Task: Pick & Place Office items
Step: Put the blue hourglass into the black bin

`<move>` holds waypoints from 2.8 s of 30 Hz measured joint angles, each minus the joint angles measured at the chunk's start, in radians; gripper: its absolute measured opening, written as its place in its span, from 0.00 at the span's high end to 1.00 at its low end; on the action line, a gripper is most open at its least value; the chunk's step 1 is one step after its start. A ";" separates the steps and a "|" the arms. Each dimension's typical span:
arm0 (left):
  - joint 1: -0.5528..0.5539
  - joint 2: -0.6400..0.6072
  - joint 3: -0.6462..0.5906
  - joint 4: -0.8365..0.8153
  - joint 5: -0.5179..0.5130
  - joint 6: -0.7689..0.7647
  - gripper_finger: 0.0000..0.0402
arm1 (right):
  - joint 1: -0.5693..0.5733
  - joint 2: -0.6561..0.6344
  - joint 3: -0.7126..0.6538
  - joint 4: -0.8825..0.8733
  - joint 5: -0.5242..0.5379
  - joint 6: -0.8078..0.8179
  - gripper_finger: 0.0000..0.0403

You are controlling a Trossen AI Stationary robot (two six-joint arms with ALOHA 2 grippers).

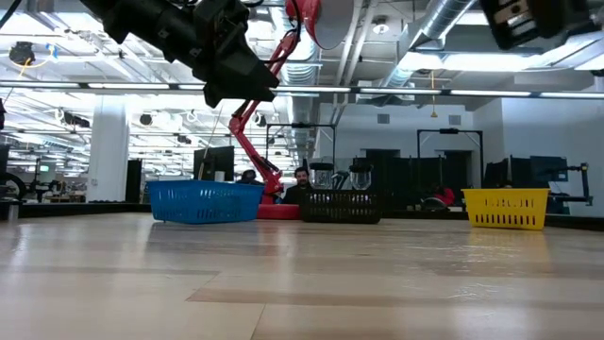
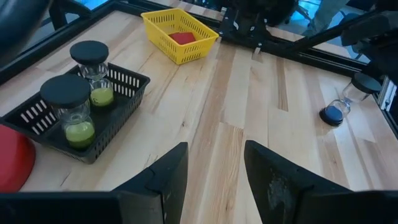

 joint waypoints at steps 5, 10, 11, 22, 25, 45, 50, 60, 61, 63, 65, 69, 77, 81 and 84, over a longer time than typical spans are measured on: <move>0.000 0.000 0.000 0.007 0.000 0.004 0.62 | -0.005 0.079 0.167 -0.244 0.002 -0.016 0.37; 0.000 0.000 0.000 0.007 0.001 0.006 0.62 | -0.001 0.175 0.295 -0.481 -0.004 0.027 0.35; 0.000 0.000 0.000 0.007 0.001 0.006 0.62 | 0.003 0.199 0.308 -0.513 -0.011 0.050 0.35; 0.000 0.000 0.000 0.006 0.005 0.006 0.62 | 0.026 0.387 0.445 -0.765 -0.114 0.100 0.35; 0.000 0.000 0.000 0.006 0.005 0.006 0.62 | 0.030 0.416 0.450 -0.834 -0.107 0.100 0.35; 0.000 0.000 -0.001 0.006 0.003 0.006 0.62 | 0.029 0.450 0.449 -0.900 -0.130 0.131 0.35; 0.000 0.000 -0.001 0.006 -0.001 0.006 0.62 | 0.020 0.450 0.449 -0.900 -0.132 0.152 0.36; 0.000 0.000 -0.001 0.006 0.000 0.006 0.62 | 0.002 0.449 0.449 -0.896 -0.137 0.187 0.44; 0.000 0.000 -0.001 0.006 0.000 0.006 0.62 | -0.004 0.449 0.449 -0.897 -0.147 0.202 0.46; 0.000 0.000 -0.001 0.006 0.000 0.006 0.62 | -0.017 0.448 0.449 -0.896 -0.169 0.227 0.50; 0.000 0.000 -0.001 0.006 0.001 0.006 0.62 | -0.028 0.448 0.449 -0.897 -0.173 0.238 0.52; 0.000 0.000 -0.001 0.006 0.001 0.006 0.62 | -0.041 0.448 0.450 -0.897 -0.175 0.238 0.51; 0.000 0.000 -0.001 0.006 0.005 0.049 0.62 | -0.099 0.448 0.552 -0.949 -0.163 0.167 0.52; 0.000 0.000 -0.001 0.006 0.005 0.051 0.62 | -0.156 0.448 0.620 -1.022 -0.125 0.115 0.52; 0.000 0.000 -0.001 0.006 0.004 0.051 0.62 | -0.200 0.448 0.659 -1.060 -0.099 0.056 0.52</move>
